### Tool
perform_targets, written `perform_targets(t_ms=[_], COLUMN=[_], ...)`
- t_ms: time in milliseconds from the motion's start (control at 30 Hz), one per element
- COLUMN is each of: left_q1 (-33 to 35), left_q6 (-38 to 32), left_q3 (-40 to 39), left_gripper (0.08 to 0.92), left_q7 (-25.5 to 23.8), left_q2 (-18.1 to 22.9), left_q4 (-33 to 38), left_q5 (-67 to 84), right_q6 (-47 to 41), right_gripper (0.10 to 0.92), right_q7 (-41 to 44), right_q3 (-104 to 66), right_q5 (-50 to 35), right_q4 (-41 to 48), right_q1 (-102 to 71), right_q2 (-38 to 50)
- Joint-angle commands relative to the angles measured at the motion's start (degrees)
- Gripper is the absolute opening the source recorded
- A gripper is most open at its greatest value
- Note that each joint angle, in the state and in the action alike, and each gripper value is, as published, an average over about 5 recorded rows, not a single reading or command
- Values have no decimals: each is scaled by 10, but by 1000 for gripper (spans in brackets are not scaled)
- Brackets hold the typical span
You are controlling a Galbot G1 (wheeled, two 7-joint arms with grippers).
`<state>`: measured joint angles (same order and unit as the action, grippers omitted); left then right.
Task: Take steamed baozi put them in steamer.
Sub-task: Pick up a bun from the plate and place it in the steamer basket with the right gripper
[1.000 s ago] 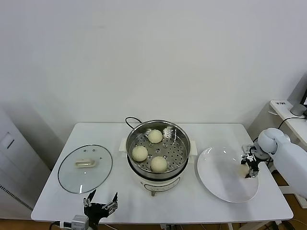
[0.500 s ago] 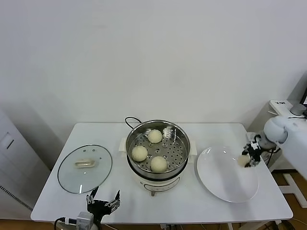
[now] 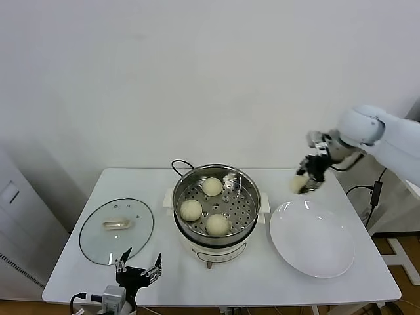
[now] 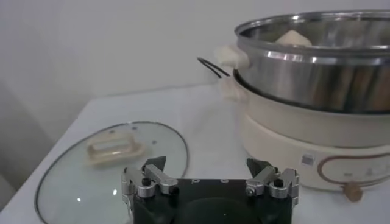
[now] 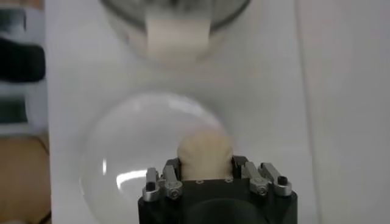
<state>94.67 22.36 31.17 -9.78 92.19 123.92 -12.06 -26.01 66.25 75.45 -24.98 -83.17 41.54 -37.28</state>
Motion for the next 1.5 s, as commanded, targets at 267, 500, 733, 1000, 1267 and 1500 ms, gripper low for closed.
perform_targets(t_ms=[267, 500, 733, 1000, 1267, 1500], left_q1=[4, -2, -4, -4, -6, -5], left_q6=[-2, -1, -1, -1, -1, -1], left_q3=[-6, -5, -3, -3, -3, -1], left_gripper=[823, 823, 823, 823, 823, 823], left_q7=[0, -2, -2, -2, -2, -2], left_q2=[6, 5, 6, 7, 8, 8], left_q4=[19, 11, 6, 6, 4, 4], left_q5=[-3, 1, 3, 4, 4, 4], right_q6=[-127, -129, -117, -110, -106, -106], right_gripper=[501, 501, 501, 501, 507, 510], right_q7=[-81, -95, -102, -86, -79, -77], right_q3=[45, 13, -12, -11, -8, -2], right_q5=[-116, -63, -14, 23, 40, 41], right_q4=[6, 64, 121, 124, 116, 98], right_q1=[3, -76, -127, -137, -133, -128], right_q2=[-191, -242, -282, -271, -254, -241])
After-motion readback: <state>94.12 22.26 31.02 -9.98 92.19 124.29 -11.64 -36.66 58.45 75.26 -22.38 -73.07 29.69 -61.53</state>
